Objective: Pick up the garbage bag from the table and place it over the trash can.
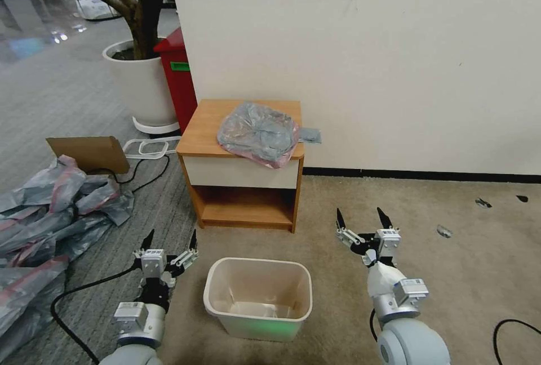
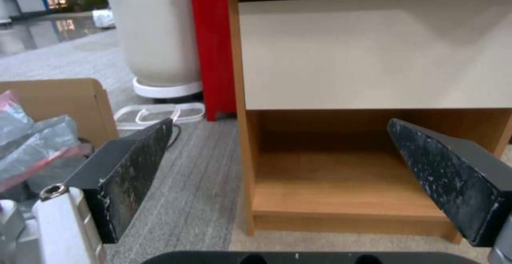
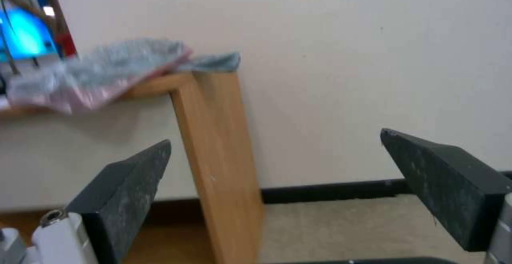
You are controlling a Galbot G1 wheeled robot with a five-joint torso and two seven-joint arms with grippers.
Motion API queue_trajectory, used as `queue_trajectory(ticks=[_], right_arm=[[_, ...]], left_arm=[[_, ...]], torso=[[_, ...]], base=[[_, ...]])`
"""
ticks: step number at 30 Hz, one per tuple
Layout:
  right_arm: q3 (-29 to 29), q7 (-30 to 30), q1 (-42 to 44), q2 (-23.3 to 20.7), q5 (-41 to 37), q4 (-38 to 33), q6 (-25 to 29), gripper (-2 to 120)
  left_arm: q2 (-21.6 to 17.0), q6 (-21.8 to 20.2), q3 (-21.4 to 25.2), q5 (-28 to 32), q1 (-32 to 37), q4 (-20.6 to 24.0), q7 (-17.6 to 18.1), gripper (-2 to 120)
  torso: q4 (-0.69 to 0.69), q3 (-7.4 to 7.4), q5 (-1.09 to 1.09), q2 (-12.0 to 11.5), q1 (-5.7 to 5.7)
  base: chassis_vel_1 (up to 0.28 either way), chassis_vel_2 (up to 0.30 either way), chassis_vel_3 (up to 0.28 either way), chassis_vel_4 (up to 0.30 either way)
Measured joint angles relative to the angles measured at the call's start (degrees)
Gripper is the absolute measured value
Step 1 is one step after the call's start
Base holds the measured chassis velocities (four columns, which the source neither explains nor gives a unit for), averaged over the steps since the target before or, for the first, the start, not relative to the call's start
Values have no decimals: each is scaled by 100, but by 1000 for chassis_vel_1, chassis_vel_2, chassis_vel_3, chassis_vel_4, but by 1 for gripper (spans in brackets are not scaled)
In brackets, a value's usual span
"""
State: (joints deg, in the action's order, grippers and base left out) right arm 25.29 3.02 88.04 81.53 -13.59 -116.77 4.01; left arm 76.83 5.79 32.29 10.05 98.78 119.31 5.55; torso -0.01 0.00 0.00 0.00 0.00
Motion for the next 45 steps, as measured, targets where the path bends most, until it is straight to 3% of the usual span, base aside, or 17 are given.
queue_trajectory(ticks=[1, 5, 13, 14, 23, 32, 45], right_arm=[[0, 0, 0, 0, 0, 0, 0, 100], [-332, 163, -585, -136, -1306, 204, -186, 100], [-915, 365, -1542, -256, -2425, 731, -221, 100], [-1071, 514, -1882, -255, -2906, 864, -222, 100], [-1275, 1150, -3234, -143, -4494, 1792, -384, 100], [-1418, 1112, -4149, 50, -4781, 3134, -232, 99], [-1443, 926, -4580, 127, -4970, 3582, -146, 99]], left_arm=[[0, 0, 0, 0, 0, 0, 0, 100], [-12, 98, -34, -23, 32, -24, -1, 100], [-83, 155, -45, -84, 86, -10, 2, 100], [-99, 182, 6, -178, 122, 8, 7, 100], [10, 256, 84, -400, 305, 51, 17, 100], [101, 259, 125, -583, 361, 62, 38, 100], [263, 298, 116, -724, 451, 78, 68, 100]], torso=[[0, 0, 0, 0, 0], [0, 0, 0, 0, 0], [1, 0, 0, 0, 0], [0, 0, 0, 0, 0], [1, 0, 0, 0, 0], [1, 1, 0, 0, 0], [0, 0, 0, 0, 0]], base=[[0, 0, 0, 0], [0, 0, 0, 0], [0, 0, 0, 0], [0, 0, 0, 0], [0, 0, 0, 0], [0, 0, 0, 0], [0, 0, 0, 0]])
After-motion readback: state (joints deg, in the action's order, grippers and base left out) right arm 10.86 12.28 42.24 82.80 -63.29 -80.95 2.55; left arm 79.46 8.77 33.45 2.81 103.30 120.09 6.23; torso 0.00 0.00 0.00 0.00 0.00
